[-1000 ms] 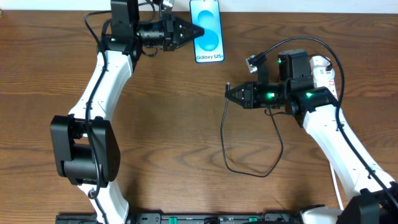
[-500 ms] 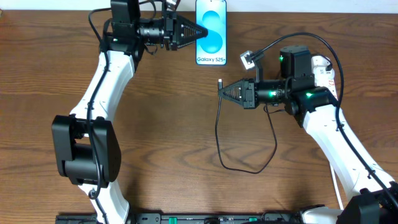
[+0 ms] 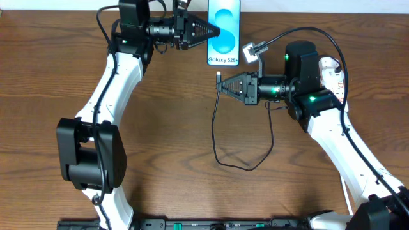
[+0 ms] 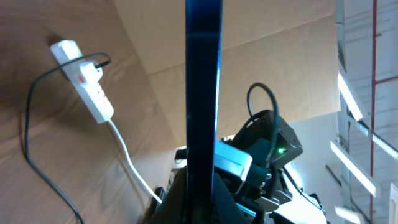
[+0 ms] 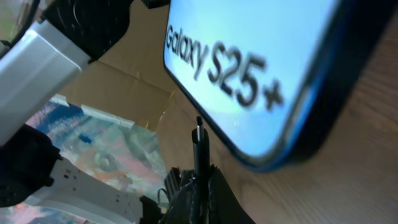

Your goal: Plug charger to phone and switch on socket

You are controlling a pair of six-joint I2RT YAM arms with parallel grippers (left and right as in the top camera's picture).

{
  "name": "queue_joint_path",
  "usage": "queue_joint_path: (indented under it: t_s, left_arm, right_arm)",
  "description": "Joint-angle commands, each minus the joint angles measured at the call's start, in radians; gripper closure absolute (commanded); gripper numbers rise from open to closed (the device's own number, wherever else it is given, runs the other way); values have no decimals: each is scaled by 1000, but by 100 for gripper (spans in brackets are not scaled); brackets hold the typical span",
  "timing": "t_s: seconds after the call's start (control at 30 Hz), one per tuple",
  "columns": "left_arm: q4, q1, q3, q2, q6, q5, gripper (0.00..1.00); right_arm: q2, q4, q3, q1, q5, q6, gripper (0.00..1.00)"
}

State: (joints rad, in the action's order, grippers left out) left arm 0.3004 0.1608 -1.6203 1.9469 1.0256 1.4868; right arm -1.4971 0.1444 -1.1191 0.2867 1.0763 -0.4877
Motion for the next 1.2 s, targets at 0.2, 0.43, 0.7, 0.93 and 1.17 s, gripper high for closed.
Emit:
queue_joint_path:
  t_s: [0.2,0.43,0.7,0.93,1.17]
  left_arm:
    - [107,-7,-14,-15,140,13,93]
    - [107,-10,-14,-15,140,13,93]
    - [110,-14,-14,-15,139,-6,93]
    - [133,-16,-14,-15,131,-7,93]
    - [132,-22,-14,-15,145,-10,93]
  right_arm:
    - [8,-63,-13,-2,5,-126,99]
    - [8,-78,-13,-28,42,-129,99]
    - [8,-90,-13,-29,80,-167,99]
    - [8,-153,-13,-33,120,-231,99]
    - [8,-152,-13,-40,114,-230,99]
